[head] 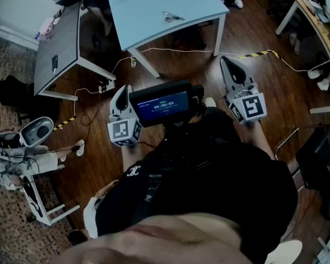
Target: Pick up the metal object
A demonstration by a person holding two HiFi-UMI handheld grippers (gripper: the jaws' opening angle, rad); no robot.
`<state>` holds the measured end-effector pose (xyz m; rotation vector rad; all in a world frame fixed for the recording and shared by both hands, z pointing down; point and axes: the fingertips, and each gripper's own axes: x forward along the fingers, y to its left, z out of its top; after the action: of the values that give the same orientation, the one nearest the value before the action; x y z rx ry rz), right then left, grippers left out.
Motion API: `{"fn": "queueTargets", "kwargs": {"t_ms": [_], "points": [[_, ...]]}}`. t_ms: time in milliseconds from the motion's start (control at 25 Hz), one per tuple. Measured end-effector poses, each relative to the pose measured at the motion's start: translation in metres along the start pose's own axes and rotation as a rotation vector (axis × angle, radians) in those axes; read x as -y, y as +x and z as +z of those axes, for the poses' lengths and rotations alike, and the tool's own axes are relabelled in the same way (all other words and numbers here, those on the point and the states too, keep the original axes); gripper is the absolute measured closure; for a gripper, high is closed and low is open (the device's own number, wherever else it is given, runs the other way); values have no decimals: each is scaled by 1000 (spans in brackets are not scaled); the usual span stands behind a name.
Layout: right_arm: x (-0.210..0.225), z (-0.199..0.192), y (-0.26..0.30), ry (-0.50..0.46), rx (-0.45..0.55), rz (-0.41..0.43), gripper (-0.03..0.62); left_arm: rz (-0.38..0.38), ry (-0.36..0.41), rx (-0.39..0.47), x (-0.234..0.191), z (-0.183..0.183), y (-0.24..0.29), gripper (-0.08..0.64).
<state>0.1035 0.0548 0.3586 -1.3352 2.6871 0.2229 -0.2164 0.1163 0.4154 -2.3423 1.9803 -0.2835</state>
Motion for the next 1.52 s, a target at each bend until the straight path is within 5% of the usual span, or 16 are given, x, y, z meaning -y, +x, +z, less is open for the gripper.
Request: {"fn": "queueTargets", "kwargs": {"t_ms": [320, 760, 920, 1120, 1520], "points": [[4, -34, 20, -3, 31, -4, 612, -23, 39, -2, -3, -30, 25, 560], [109, -72, 148, 33, 14, 28, 612, 14, 85, 16, -26, -7, 185, 560], [158, -68, 198, 20, 87, 41, 612, 55, 46, 28, -35, 1, 238, 560], [197, -86, 253, 41, 16, 119, 612, 114, 12, 58, -44, 22, 299, 560], [204, -121, 315, 66, -56, 190, 612, 115, -10, 24, -59, 16, 355, 560]]}}
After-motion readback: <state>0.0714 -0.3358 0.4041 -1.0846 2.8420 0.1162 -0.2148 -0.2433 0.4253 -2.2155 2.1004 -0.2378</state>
